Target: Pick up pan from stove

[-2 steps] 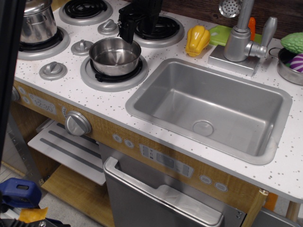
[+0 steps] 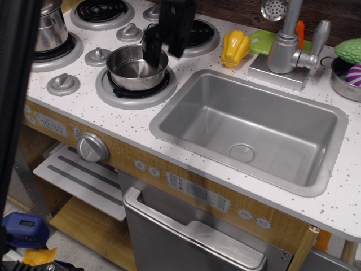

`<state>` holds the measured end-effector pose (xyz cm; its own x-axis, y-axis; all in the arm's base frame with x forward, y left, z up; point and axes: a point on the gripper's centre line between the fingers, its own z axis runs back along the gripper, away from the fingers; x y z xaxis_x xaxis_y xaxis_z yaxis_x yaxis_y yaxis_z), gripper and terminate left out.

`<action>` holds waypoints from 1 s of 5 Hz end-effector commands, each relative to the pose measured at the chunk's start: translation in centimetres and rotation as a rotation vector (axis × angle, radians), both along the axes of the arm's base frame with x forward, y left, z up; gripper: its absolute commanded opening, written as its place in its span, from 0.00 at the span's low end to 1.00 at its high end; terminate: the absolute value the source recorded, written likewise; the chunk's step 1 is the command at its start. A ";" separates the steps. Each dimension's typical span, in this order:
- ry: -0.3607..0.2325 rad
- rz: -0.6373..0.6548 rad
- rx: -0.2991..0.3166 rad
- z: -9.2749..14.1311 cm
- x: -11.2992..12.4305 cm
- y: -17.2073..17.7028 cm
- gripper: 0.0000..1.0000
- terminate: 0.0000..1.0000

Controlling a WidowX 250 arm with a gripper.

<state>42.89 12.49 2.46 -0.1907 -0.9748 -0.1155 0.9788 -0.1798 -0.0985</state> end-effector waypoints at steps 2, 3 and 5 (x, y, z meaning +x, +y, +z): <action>-0.100 0.013 0.012 2.6 0.6 1.1 1.00 0.00; -0.106 0.023 0.021 2.9 0.4 1.3 0.00 0.00; -0.150 0.030 0.068 4.9 0.2 1.3 0.00 0.00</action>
